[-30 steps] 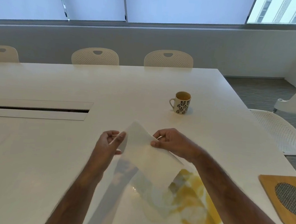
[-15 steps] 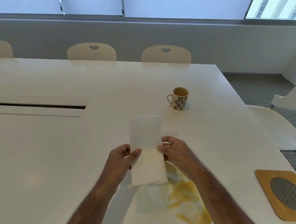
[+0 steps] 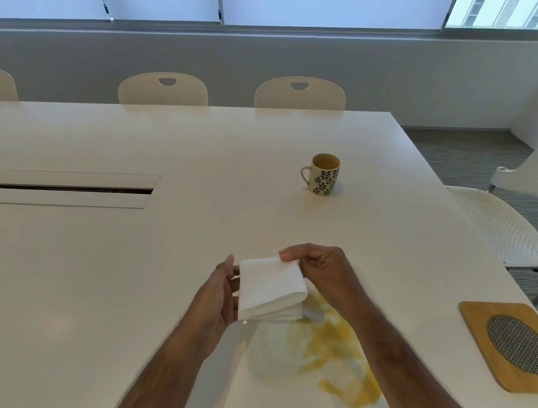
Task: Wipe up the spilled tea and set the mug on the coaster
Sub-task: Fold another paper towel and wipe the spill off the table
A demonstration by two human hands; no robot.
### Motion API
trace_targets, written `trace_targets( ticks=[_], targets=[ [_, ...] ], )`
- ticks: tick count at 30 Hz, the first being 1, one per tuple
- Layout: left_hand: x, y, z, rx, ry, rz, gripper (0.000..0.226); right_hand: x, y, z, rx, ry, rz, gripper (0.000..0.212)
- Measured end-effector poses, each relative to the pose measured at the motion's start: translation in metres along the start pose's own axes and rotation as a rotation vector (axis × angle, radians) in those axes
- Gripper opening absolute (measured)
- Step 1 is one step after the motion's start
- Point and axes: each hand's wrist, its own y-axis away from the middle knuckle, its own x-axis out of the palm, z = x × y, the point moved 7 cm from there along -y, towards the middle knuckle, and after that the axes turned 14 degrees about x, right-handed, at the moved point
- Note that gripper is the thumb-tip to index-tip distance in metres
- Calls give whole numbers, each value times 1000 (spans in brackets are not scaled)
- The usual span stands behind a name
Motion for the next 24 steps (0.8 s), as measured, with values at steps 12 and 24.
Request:
trace_targets(
  ticks=[12,24],
  targets=[
    [13,-2,-3,205,-94,78,42,12,19,-27,289,-406,149,38],
    [-26,5,-19,550,-884,-50,29,-26,29,-13,78,532,-172,10]
  ],
)
